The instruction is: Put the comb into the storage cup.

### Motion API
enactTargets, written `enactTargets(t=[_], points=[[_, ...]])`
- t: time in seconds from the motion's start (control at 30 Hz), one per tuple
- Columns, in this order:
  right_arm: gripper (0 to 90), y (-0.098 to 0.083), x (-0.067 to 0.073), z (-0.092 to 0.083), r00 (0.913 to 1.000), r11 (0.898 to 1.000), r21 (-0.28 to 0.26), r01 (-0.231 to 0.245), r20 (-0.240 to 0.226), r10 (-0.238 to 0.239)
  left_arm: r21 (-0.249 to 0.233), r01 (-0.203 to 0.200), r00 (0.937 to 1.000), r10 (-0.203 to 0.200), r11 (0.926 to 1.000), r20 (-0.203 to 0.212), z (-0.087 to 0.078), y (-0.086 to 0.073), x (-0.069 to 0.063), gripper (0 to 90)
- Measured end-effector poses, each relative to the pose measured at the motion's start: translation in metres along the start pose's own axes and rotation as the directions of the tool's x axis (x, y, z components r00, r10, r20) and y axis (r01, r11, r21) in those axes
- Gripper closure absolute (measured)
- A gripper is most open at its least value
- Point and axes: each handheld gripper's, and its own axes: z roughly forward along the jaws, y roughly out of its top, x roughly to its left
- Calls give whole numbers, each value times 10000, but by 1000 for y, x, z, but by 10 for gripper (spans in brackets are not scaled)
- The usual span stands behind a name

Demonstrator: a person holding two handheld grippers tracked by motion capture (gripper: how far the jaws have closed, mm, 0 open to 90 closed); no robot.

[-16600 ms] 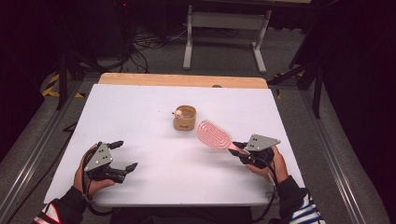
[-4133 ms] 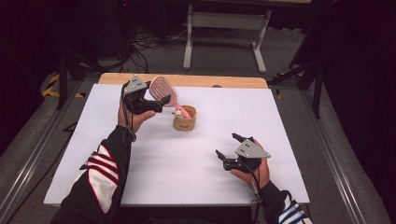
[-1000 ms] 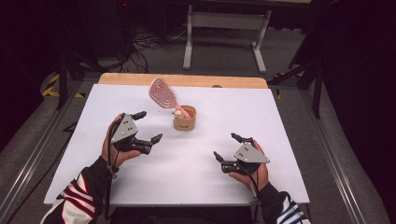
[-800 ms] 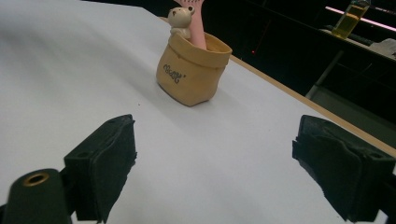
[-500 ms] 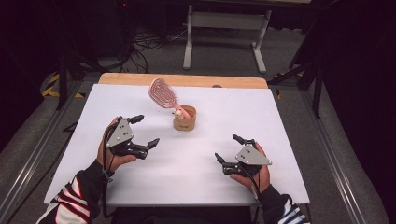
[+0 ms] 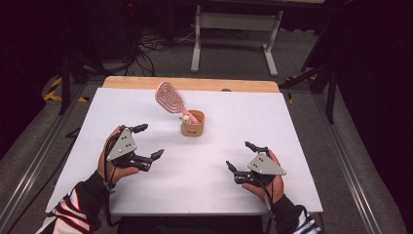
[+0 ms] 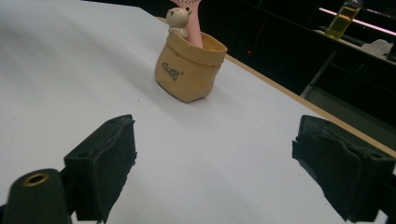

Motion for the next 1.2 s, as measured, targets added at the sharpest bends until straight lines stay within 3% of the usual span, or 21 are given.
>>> enactTargets(t=[0.33, 0.47, 1.2], points=[[134, 1, 2, -1, 9999, 9999, -58, 114, -17, -114, 139, -77, 10000, 78, 9999, -46, -11, -6, -6, 69], [133, 2, 2, -1, 9999, 9999, -52, 127, -41, -127, 139, -203, 9994, 206, 9997, -262, -15, -10, -8, 76], [131, 1, 1, -4, 9999, 9999, -26, 112, 119, -112, 604, 124, 9983, -89, 9981, -581, -37, -34, -7, 77]])
